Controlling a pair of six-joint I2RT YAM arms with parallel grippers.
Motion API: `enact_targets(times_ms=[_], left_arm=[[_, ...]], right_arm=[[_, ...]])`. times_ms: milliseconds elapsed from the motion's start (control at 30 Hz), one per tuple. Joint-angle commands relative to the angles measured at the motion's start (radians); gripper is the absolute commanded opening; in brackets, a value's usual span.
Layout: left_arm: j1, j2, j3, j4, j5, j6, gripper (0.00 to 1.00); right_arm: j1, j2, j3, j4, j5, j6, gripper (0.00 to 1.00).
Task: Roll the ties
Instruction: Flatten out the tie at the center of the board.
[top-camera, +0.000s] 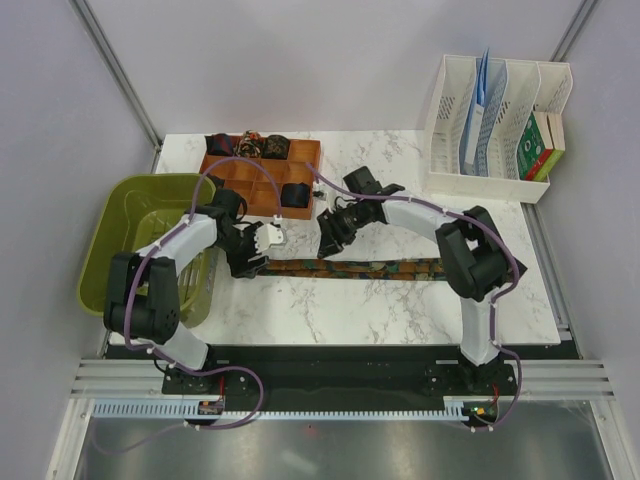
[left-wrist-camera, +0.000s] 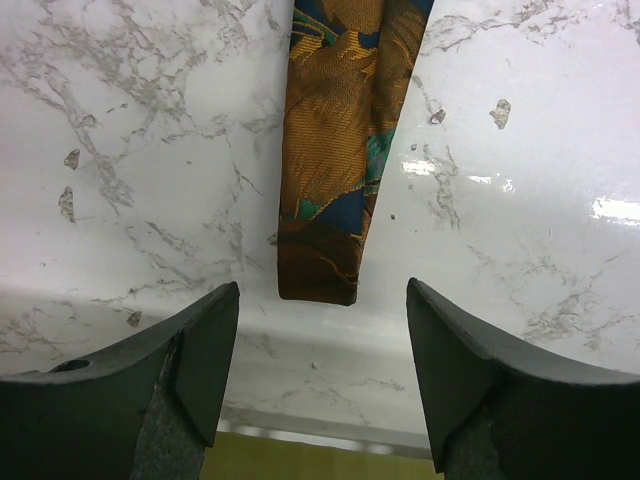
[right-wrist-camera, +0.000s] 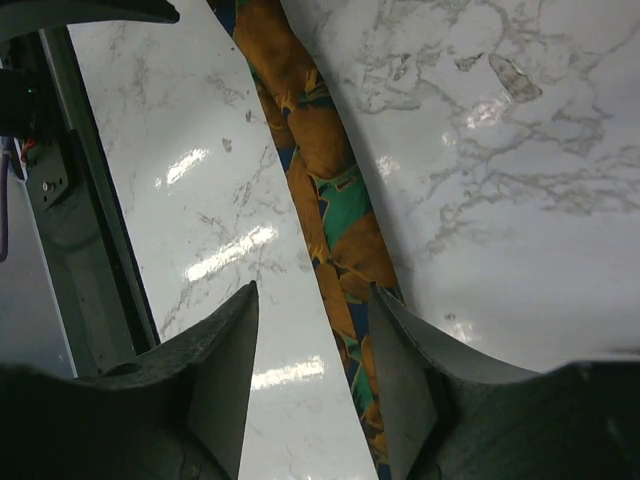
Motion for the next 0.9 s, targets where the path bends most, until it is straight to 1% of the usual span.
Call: enact_targets(times_ms=[0, 167, 433, 567, 700, 867], left_arm=[[0.009, -0.043, -0.002, -0.018, 0.065, 0.033, 0.74], [0.009, -0.054, -0.01, -0.017, 0.06, 0.016, 0.74], [0.02, -0.052, -0.018, -0.014, 0.057, 0.004, 0.74], [0.018, -0.034, -0.022, -0.011, 0.057, 0.018, 0.75], [0.018, -0.005, -0.021, -0.011, 0.039, 0.045, 0.77], [0.018, -0.007, -0.051, -0.017, 0.025, 0.098, 0.77]], right_arm=[[0.03, 0.103, 0.064, 0.149, 0.011, 0.108, 0.55], [0.067, 0.157, 0.082, 0.149, 0.0, 0.123, 0.52], [0.097, 0.099, 0.022, 0.126, -0.04, 0.096, 0.41], [0.096, 0.108, 0.038, 0.101, -0.017, 0.085, 0.41], [0.091, 0.105, 0.065, 0.075, 0.007, 0.082, 0.47], [0.054, 0.053, 0.07, 0.051, 0.024, 0.09, 0.47]])
